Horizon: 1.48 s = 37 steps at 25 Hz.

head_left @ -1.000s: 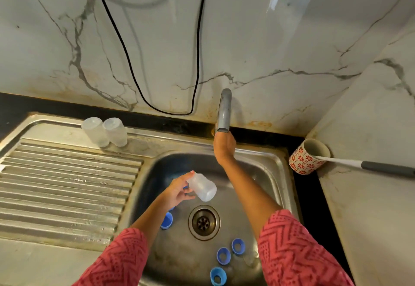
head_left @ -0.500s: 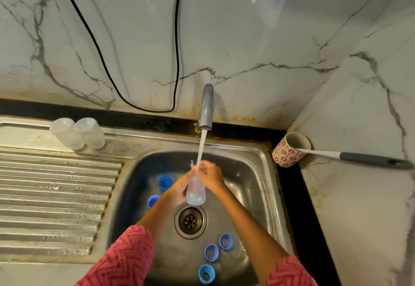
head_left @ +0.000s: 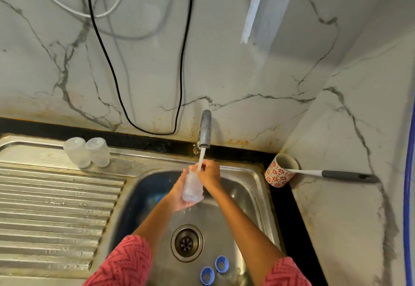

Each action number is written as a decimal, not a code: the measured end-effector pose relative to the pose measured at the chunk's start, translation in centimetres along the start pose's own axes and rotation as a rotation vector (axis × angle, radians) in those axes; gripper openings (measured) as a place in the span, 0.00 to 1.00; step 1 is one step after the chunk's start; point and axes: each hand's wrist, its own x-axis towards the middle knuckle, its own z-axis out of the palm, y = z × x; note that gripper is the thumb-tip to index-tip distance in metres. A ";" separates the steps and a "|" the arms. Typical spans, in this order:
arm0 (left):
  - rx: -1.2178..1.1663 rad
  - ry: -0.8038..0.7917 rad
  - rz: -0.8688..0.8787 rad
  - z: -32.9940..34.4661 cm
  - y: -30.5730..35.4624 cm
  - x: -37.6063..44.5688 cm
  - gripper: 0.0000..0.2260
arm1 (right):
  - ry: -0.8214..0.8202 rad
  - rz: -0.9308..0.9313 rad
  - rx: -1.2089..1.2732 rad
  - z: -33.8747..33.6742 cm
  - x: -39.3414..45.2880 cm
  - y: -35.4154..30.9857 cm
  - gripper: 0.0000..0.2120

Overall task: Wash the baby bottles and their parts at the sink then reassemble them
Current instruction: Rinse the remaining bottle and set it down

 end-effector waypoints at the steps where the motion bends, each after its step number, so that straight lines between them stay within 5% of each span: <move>1: -0.033 0.031 0.022 0.3 0.1 0.2 0.26 | 0.048 -0.053 -0.008 0.1 -0.4 -0.3 0.07; 6: -0.134 0.176 0.114 1.9 0.8 0.7 0.22 | 0.287 -0.141 0.023 -1.0 -1.2 -1.1 0.06; 12: 0.019 0.050 0.047 2.3 0.7 -0.4 0.24 | 0.165 0.148 0.132 -0.3 -2.9 -0.9 0.09; 16: -0.062 0.169 0.008 0.0 0.2 0.0 0.23 | -0.085 0.002 0.100 -0.6 -3.7 -0.1 0.26; 21: 0.106 0.291 0.032 0.7 0.2 -0.2 0.19 | -0.041 -0.148 -0.109 -1.5 -3.5 -0.5 0.23; 26: -0.092 0.067 0.061 1.7 -1.0 -0.4 0.20 | 0.169 -0.205 -0.128 -1.9 -4.2 0.7 0.17; 30: -0.156 0.210 0.159 1.1 0.2 0.7 0.28 | 0.228 -0.452 -0.547 -1.0 -4.8 1.2 0.14; 33: -0.143 0.175 0.128 0.5 2.7 0.7 0.26 | 0.150 -0.487 -0.537 -0.2 -5.3 1.8 0.09; 35: -0.122 0.204 0.119 0.6 4.1 0.8 0.27 | 0.302 -0.450 -0.427 -0.5 -5.0 1.7 0.10; 37: -0.107 0.251 0.133 0.6 4.8 0.9 0.26 | 0.258 -0.518 -0.431 -0.5 -4.1 1.7 0.11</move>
